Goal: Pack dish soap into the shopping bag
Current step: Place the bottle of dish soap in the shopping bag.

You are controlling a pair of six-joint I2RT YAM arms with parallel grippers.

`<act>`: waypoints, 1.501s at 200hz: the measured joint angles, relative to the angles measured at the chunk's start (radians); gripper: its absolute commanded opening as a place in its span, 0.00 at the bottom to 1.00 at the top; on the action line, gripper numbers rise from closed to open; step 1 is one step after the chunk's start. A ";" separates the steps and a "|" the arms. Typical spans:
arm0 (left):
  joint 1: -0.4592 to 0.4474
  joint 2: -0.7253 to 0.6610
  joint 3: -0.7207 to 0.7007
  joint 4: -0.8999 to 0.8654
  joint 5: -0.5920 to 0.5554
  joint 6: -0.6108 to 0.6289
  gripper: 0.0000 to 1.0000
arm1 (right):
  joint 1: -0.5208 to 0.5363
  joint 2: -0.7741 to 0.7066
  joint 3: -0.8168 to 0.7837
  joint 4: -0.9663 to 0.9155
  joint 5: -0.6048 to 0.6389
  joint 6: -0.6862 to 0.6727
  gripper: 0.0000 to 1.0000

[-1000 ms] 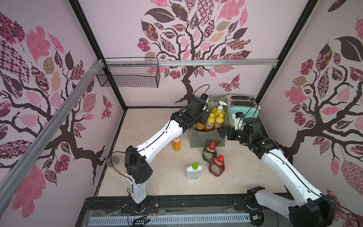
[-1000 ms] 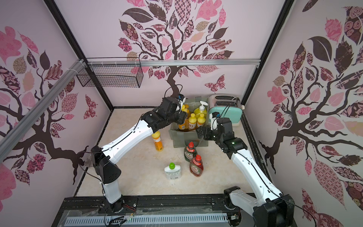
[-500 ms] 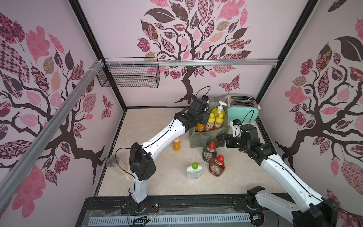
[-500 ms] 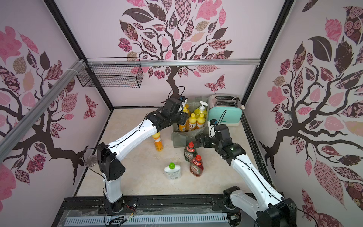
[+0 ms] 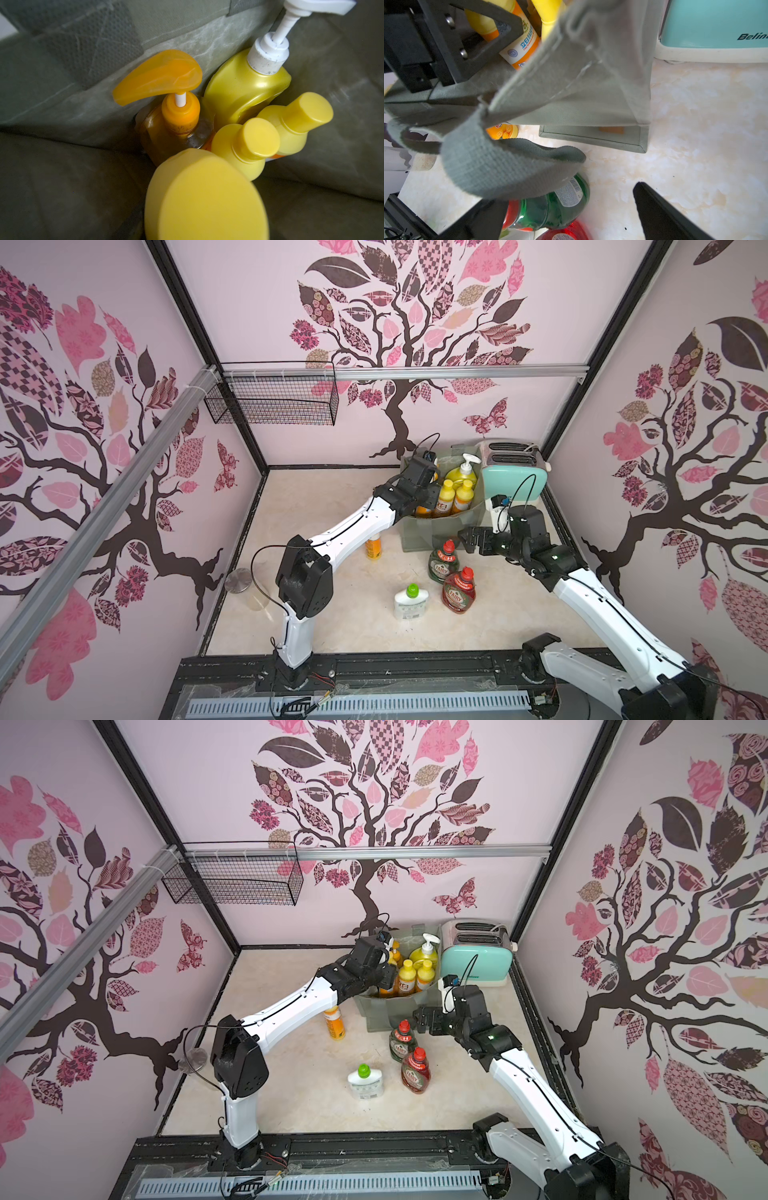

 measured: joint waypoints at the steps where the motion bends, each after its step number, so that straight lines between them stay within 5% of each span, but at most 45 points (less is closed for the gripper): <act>1: 0.000 0.000 -0.001 0.002 0.000 -0.001 0.05 | 0.000 0.000 0.000 0.000 0.000 0.000 1.00; 86: 0.011 0.030 -0.010 0.058 -0.003 -0.014 0.06 | 0.002 -0.020 0.000 -0.021 -0.014 -0.007 1.00; 246: 0.019 0.033 0.040 0.033 0.032 -0.020 0.96 | 0.007 -0.020 0.005 -0.030 -0.014 -0.026 1.00; 300: 0.019 -0.149 0.066 -0.059 0.064 -0.047 0.98 | 0.007 -0.020 0.093 -0.090 -0.017 -0.040 1.00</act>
